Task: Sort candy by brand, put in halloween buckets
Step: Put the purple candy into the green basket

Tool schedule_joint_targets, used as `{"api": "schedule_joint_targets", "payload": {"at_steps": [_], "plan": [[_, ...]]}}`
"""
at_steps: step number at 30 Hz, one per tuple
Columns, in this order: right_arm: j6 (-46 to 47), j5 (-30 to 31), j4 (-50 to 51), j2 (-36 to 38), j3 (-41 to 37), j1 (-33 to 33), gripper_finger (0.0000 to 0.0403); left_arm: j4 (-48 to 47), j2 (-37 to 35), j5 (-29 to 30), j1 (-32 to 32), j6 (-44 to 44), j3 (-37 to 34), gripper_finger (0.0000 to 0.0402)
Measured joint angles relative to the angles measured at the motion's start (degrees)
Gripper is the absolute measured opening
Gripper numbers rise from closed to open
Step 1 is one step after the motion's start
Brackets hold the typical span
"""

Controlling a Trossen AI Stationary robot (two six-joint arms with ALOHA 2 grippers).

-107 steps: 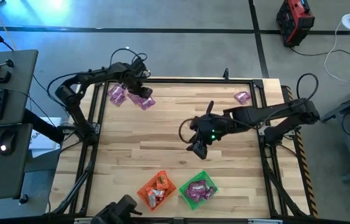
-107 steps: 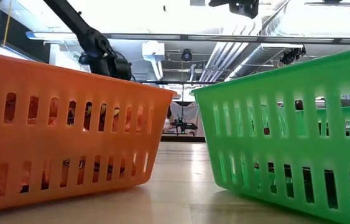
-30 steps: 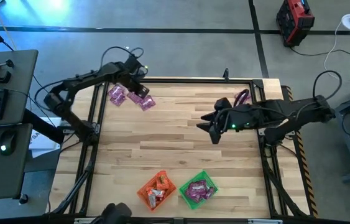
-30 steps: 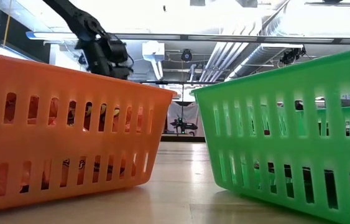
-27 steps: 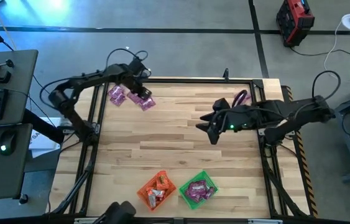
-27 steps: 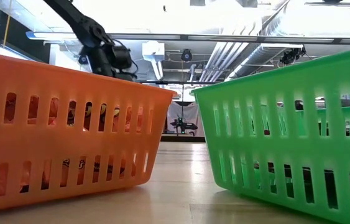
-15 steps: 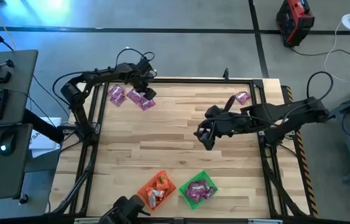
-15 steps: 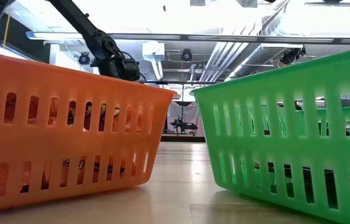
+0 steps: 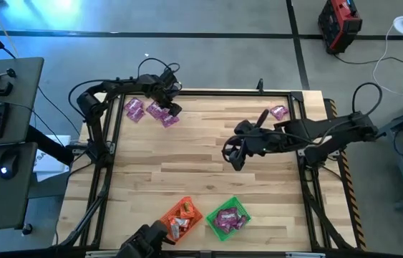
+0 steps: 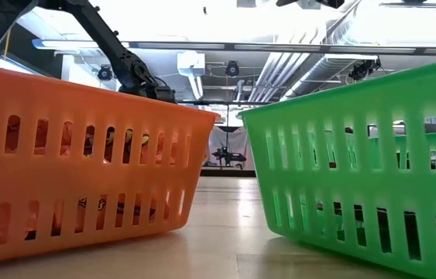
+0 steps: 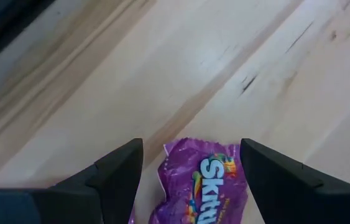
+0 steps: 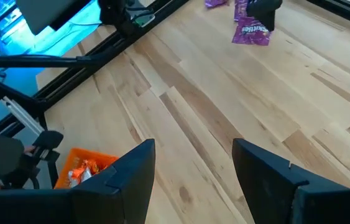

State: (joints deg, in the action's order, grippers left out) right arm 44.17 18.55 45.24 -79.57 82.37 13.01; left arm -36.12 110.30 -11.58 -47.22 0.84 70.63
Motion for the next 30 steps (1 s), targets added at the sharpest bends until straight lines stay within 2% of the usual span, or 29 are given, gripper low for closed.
{"api": "schedule_joint_targets", "payload": {"at_steps": [5, 10, 13, 17, 19, 24, 30], "plan": [[0.9, 0.1, 0.0, 0.0, 0.0, -0.6, 0.0208, 0.0, 1.3, -0.1, -0.4, -0.6, 0.0, 0.0249], [1.4, 0.1, -0.1, 0.0, 0.0, -0.6, 0.0208, 0.0, 2.0, -0.1, -0.4, -0.6, 0.2, 0.0202], [2.4, 0.1, -0.1, 0.0, 0.0, -0.6, 0.0208, 0.0, 2.1, 0.7, -0.5, -0.6, 0.2, 0.0151], [2.3, 0.1, -0.1, 0.0, 0.0, -0.6, 0.0208, -0.3, 2.2, 1.3, -0.6, -1.3, 0.1, 0.0048], [2.3, 0.1, -0.1, 0.0, 0.0, -0.6, 0.0208, -0.8, 2.1, 1.0, -0.6, -0.9, 0.1, 0.0014], [2.3, 0.1, -0.1, 0.0, 0.0, -0.6, 0.0208, -3.2, 0.3, -0.4, -0.6, -0.4, -0.3, 0.0002], [2.1, 0.1, -0.1, 0.0, 0.0, -0.6, 0.0208, -3.0, -6.6, 0.0, -1.9, -0.3, -0.2, 0.0000]]}}
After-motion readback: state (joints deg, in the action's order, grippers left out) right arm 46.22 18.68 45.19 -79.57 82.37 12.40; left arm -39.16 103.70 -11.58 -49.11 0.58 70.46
